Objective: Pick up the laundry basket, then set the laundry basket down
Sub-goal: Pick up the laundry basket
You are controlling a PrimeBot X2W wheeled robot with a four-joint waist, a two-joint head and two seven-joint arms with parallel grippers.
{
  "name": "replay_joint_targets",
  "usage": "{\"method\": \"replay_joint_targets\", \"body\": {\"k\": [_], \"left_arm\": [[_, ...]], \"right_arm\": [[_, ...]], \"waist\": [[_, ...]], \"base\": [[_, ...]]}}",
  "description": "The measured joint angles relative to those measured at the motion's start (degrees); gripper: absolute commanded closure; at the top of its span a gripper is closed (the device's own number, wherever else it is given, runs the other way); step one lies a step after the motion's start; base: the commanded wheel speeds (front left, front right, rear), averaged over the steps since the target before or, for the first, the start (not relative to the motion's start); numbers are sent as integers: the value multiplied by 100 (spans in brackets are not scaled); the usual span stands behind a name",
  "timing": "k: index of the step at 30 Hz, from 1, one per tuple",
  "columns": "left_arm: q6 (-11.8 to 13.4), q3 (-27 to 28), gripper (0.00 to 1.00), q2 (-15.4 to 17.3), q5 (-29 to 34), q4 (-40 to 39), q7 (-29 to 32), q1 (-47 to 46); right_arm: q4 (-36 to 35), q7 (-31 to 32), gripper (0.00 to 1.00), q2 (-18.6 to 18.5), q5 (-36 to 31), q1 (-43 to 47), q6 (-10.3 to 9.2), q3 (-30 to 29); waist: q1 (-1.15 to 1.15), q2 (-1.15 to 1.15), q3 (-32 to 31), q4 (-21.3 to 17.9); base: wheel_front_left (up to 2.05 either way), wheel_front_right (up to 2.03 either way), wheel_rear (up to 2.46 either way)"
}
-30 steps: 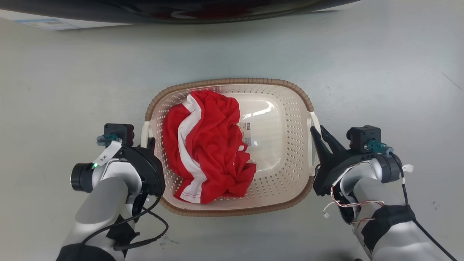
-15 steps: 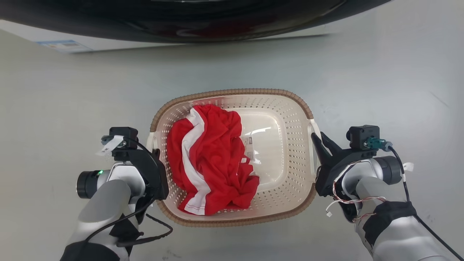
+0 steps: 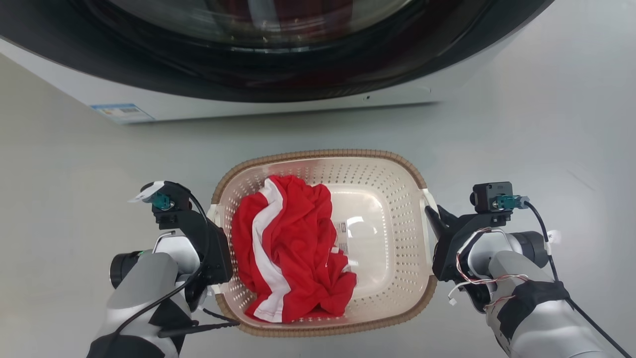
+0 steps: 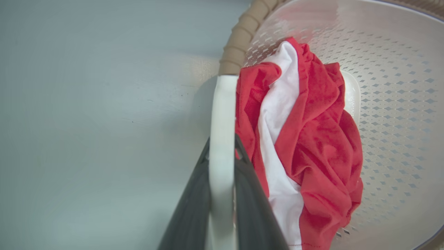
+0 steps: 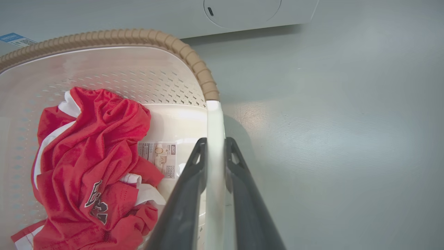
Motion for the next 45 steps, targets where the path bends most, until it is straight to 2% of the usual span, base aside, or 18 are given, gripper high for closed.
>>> {"method": "replay_joint_targets", "body": {"k": [24,45], "left_arm": [[8,66,100,26,-678,168,1548,253],[10,126,100,96,-1004,232,2375,297]], "right_arm": [[101,1413,100,-16,894,197,24,472],[133,2446,100,-56,1619,265,23,563]], "waist": [[-1,0,-1499,50],[0,0,-2416,16]], "base": [[0,0,0],[0,0,0]]}}
